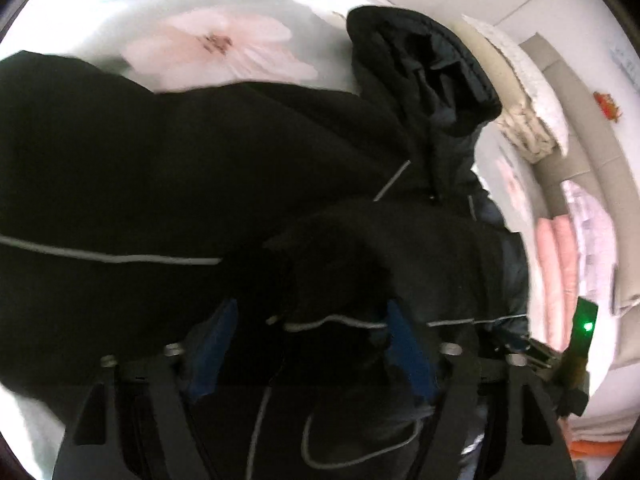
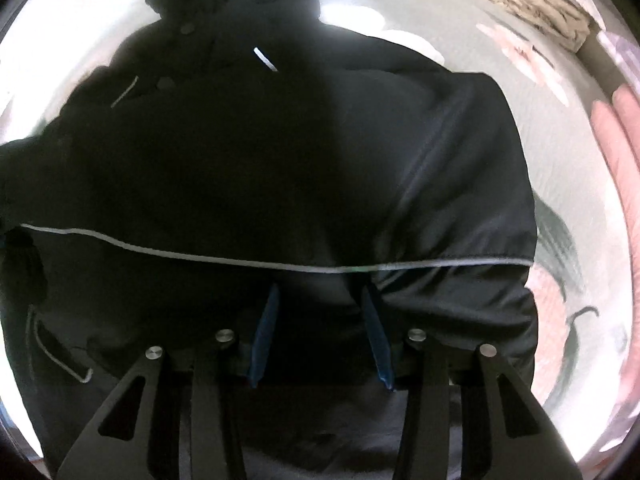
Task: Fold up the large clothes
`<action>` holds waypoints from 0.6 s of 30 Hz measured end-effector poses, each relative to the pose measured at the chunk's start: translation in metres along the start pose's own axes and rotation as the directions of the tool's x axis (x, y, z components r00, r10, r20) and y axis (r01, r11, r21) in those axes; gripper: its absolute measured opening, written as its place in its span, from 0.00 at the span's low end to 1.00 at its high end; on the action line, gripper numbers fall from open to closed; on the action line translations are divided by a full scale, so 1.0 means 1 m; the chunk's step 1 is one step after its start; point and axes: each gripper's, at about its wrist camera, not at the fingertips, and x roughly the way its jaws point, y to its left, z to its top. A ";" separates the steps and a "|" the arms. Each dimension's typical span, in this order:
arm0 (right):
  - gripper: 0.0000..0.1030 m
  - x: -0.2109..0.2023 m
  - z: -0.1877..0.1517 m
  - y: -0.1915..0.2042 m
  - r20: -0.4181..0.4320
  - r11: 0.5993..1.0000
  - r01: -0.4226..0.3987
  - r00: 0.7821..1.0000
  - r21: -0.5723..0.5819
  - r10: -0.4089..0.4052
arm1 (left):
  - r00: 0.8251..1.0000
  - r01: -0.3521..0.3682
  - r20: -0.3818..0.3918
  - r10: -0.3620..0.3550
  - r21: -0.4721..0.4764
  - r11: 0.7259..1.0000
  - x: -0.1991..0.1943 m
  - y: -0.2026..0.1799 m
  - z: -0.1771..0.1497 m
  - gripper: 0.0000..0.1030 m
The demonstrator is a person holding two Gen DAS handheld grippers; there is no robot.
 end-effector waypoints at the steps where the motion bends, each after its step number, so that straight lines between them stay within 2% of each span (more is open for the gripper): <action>1: 0.47 -0.005 0.001 -0.001 -0.001 1.000 -0.008 1.000 0.000 0.008 | 0.999 0.029 -0.020 -0.030 -0.023 0.999 0.005 0.003 0.002 0.34; 2: 0.47 -0.009 0.002 -0.001 0.002 1.000 -0.015 1.000 0.000 0.015 | 0.999 0.037 -0.013 -0.037 -0.028 0.999 0.006 0.003 0.003 0.32; 3: 0.47 -0.017 0.002 -0.003 0.012 1.000 -0.027 1.000 -0.001 0.027 | 0.999 0.042 0.012 -0.042 -0.016 0.999 0.001 0.000 0.005 0.25; 7: 0.47 -0.047 0.004 0.005 0.089 0.999 -0.052 0.995 -0.011 0.053 | 0.986 0.096 0.136 -0.094 -0.008 0.995 -0.046 -0.007 0.017 0.23; 9: 0.48 -0.059 0.010 0.011 0.122 0.997 -0.080 0.989 -0.004 0.080 | 0.985 0.067 0.163 -0.064 -0.009 0.998 -0.060 0.002 0.024 0.20; 11: 0.50 -0.048 0.023 0.006 0.114 0.995 -0.103 0.988 0.002 0.102 | 0.994 0.071 0.087 -0.069 -0.021 0.997 -0.045 0.020 0.027 0.23; 12: 0.50 -0.041 0.025 0.008 0.099 0.996 -0.091 0.991 0.003 0.090 | 0.998 0.050 0.025 -0.049 -0.037 0.998 -0.028 0.030 0.026 0.23; 14: 0.50 -0.010 0.024 0.014 0.017 1.000 -0.021 1.000 0.015 0.021 | 0.999 0.002 -0.049 -0.003 -0.033 0.999 -0.002 0.040 0.016 0.24; 16: 0.50 0.012 0.022 0.013 -0.034 1.000 -0.008 0.999 0.022 0.008 | 0.999 0.017 -0.035 -0.019 -0.038 0.999 -0.001 0.041 0.011 0.27; 18: 0.52 0.013 0.021 0.016 -0.006 1.000 0.002 1.000 0.001 -0.002 | 1.000 0.019 -0.013 -0.020 -0.061 0.998 -0.011 0.042 0.008 0.32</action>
